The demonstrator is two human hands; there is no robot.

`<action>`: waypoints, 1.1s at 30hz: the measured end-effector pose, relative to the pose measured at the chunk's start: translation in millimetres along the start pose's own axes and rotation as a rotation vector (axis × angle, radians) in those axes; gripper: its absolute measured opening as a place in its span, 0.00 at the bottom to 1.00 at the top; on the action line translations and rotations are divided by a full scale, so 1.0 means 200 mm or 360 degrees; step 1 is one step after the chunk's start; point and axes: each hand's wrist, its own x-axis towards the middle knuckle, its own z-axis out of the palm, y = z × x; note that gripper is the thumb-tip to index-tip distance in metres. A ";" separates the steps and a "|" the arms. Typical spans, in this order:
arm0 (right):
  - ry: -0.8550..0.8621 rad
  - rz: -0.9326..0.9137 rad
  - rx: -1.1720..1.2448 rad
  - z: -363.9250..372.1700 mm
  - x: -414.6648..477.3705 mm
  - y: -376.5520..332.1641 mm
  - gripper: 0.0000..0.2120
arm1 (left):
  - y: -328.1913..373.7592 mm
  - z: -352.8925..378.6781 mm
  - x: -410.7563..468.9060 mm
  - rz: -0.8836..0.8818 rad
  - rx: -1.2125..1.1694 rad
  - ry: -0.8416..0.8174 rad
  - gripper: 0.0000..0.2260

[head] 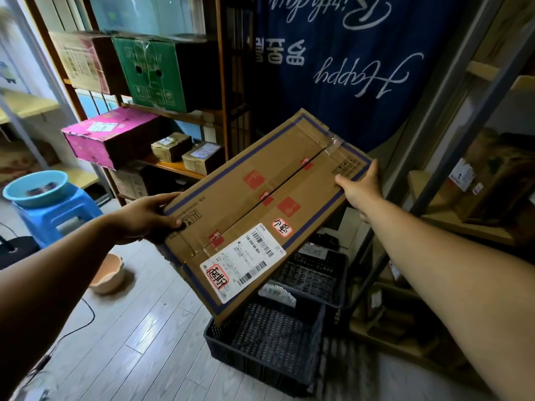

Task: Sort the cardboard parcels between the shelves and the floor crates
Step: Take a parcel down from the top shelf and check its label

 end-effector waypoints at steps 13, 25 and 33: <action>0.0239 0.0110 0.0143 -0.01 0.02 0.14 0.36 | 0.08 0.10 0.13 -0.0035 -0.0151 0.1257 0.37; 0.0419 0.0242 -0.0147 -0.02 0.02 0.37 0.42 | 0.10 0.16 0.43 0.0075 -0.0488 0.0399 0.28; 0.0267 0.0358 -0.0372 -0.06 0.34 0.57 0.45 | 0.20 0.36 0.85 -0.0015 -0.0375 0.0689 0.18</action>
